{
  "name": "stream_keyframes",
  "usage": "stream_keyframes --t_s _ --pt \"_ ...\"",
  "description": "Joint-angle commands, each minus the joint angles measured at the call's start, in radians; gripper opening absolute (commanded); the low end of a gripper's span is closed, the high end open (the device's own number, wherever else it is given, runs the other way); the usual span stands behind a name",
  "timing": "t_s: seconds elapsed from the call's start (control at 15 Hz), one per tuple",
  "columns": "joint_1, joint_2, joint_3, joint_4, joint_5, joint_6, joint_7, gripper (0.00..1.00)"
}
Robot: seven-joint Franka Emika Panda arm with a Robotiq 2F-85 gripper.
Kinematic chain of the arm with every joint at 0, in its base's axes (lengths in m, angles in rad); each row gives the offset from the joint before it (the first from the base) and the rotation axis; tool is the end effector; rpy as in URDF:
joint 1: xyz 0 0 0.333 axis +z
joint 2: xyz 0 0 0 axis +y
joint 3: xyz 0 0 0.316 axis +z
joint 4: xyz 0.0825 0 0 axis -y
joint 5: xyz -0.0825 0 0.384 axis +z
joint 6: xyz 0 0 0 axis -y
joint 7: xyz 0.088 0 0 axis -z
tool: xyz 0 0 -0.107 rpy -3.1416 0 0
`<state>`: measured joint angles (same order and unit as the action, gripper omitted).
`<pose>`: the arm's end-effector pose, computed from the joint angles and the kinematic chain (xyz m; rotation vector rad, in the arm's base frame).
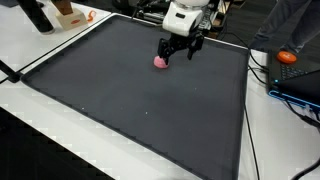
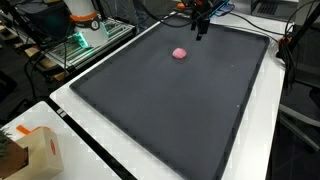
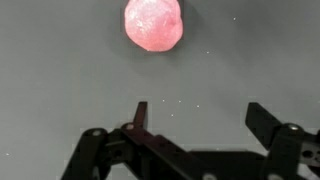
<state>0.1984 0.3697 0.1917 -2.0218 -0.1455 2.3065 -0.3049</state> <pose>0.5500 0.2201 0.2628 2.8647 1.1890 -0.1144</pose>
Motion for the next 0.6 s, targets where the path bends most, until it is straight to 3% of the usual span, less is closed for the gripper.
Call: stream_keyframes --t_s 0.0,0.2,0.53 --pt "-0.026 0.007 0.051 -0.025 0.017 0.005 -0.169 1.00" --pt "-0.040 0.003 0.084 -0.054 0.034 0.003 -0.296 1.00" --pt "-0.042 -0.011 0.098 -0.106 0.032 0.012 -0.400 1.00"
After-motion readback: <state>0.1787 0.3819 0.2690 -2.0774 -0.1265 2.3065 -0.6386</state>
